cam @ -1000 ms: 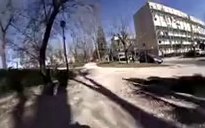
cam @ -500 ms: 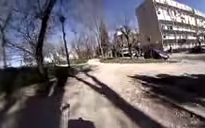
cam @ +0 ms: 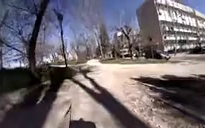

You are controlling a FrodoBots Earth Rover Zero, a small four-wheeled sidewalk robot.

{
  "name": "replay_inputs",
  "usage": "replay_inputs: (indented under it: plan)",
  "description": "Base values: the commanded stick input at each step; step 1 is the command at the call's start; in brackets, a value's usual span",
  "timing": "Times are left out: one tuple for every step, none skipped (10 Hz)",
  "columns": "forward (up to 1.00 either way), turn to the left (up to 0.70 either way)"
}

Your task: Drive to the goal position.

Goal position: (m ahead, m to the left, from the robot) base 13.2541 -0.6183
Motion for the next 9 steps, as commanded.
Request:
replay_inputs:
  plan:
    - [1.00,0.00]
    - [1.00,0.00]
    - [1.00,0.00]
    - [1.00,0.00]
    - [1.00,0.00]
    - [1.00,0.00]
    - [1.00,-0.09]
    - [1.00,-0.22]
    - [1.00,-0.28]
